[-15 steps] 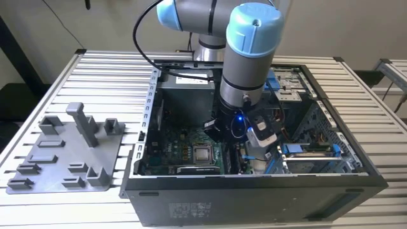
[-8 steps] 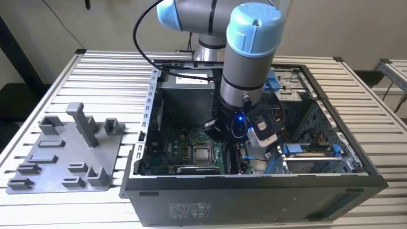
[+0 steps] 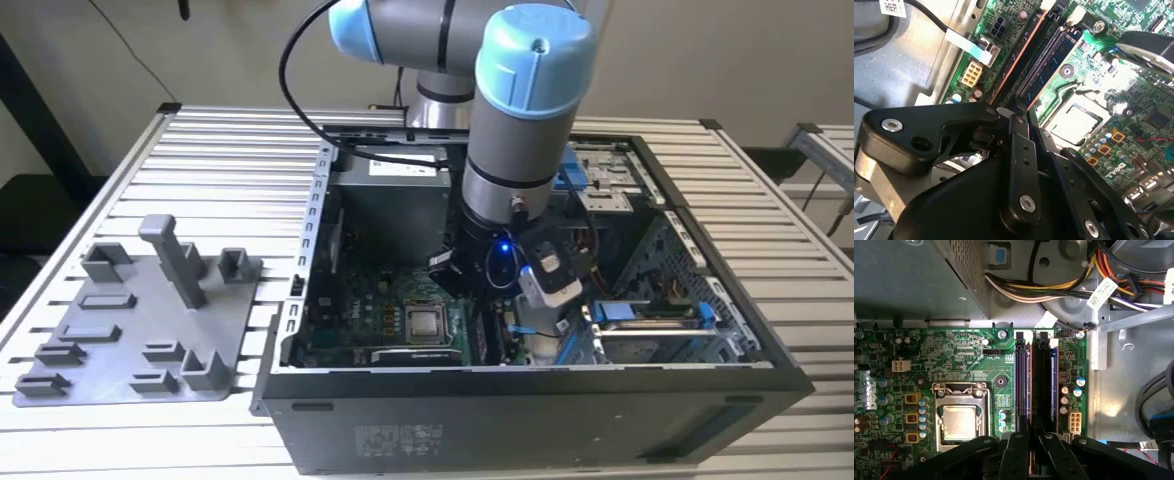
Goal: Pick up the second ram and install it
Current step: 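Insert the second ram into the second slot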
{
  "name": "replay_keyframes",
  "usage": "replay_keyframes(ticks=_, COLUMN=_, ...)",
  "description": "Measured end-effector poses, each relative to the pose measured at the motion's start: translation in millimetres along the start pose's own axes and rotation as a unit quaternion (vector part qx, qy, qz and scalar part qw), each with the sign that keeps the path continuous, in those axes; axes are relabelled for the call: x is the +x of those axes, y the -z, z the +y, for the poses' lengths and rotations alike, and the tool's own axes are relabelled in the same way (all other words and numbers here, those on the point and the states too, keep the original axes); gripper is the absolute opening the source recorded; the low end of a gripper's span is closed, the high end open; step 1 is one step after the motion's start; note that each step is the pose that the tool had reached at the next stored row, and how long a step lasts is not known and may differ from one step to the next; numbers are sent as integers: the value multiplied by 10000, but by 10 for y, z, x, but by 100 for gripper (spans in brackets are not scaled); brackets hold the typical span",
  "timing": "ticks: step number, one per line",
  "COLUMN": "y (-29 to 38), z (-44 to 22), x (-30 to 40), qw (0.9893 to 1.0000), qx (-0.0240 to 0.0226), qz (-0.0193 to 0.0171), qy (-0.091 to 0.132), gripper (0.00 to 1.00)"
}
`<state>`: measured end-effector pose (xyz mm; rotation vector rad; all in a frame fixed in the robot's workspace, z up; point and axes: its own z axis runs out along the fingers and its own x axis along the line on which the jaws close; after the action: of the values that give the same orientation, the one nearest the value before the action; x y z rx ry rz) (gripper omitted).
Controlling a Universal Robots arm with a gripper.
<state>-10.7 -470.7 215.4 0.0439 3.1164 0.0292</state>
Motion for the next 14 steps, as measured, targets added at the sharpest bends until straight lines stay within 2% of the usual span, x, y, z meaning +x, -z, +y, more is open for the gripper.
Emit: replay_keyframes(ticks=14, y=-13, z=-1, x=-3, qw=10000, qx=-14, qz=1, qy=17, gripper=15)
